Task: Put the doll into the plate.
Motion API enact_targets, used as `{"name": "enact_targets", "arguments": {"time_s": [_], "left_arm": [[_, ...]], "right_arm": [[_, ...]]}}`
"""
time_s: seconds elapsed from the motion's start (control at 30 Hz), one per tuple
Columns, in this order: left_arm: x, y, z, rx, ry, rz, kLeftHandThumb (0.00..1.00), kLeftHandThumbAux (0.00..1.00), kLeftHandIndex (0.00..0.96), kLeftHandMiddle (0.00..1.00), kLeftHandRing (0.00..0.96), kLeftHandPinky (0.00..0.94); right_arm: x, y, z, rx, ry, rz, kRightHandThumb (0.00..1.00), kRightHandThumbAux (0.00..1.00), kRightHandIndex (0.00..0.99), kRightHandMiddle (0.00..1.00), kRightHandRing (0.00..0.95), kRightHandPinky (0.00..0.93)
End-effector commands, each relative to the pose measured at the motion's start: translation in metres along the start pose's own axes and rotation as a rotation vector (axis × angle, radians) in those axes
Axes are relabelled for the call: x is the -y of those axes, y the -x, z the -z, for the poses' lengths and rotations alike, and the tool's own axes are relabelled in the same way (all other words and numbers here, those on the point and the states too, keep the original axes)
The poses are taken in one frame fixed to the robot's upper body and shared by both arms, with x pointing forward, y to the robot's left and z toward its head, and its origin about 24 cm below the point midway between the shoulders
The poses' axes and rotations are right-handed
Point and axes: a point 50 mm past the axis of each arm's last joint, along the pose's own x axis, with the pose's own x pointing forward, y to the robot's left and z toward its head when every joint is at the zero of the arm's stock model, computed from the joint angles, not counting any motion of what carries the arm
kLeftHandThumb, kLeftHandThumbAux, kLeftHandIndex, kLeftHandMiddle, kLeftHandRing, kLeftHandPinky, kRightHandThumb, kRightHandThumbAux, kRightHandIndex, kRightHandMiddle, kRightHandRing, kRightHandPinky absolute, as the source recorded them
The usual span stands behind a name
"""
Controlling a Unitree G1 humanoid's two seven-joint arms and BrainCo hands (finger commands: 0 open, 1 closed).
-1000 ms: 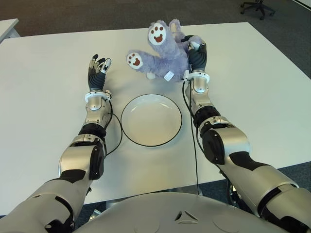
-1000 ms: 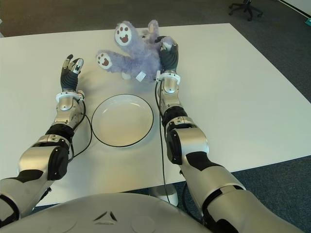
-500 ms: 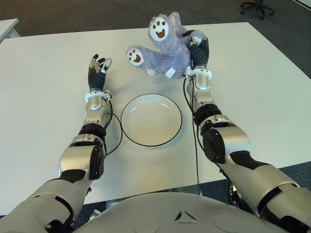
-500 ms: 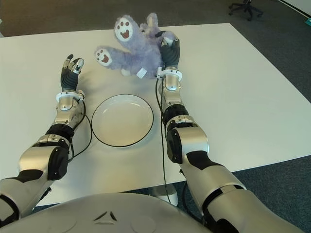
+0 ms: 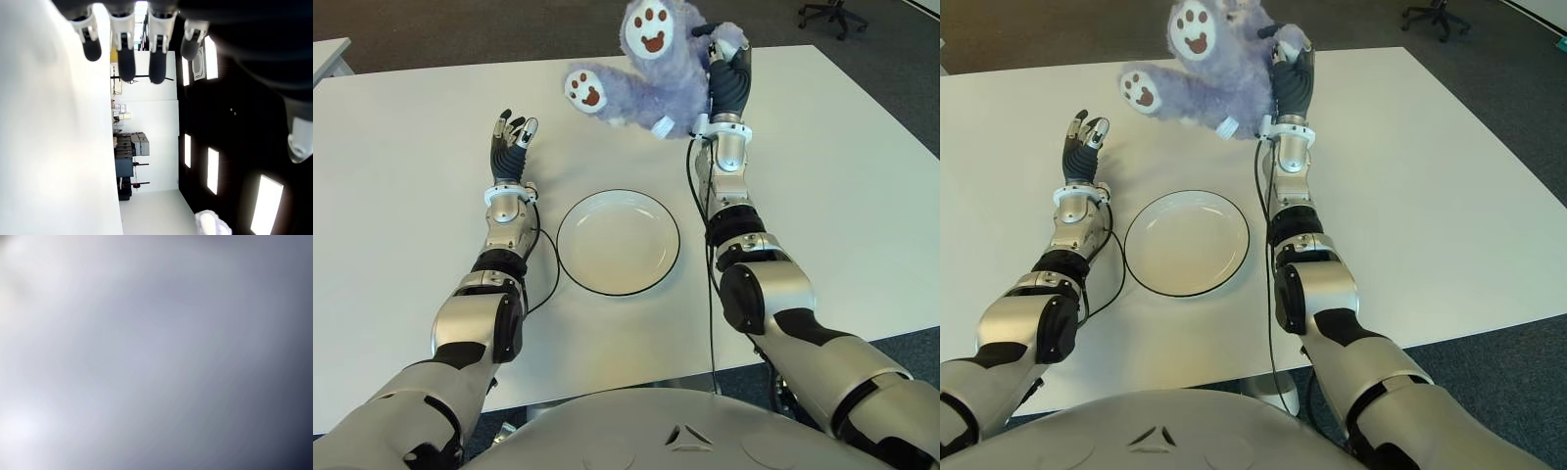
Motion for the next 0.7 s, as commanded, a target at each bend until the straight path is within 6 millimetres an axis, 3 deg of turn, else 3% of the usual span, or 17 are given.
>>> {"name": "enact_targets", "arguments": {"time_s": [0.03,0.7], "left_arm": [[-0.007,0.037,0.061,-0.268,-0.024,-0.027,0.000,0.447,0.070,0.182,0.152,0.060],[-0.006,0.034,0.058,-0.261,-0.010,-0.020,0.000,0.444,0.083,0.193,0.172,0.102]], "right_arm": [[0.001,0.007,-0.001,0.022,-0.017,0.004,1.000,0.663,0.420,0.421,0.503,0.568],[0.004,0.016,-0.015,0.104,-0.078,-0.027,1.000,0.663,0.426,0.418,0.502,0.566]]}}
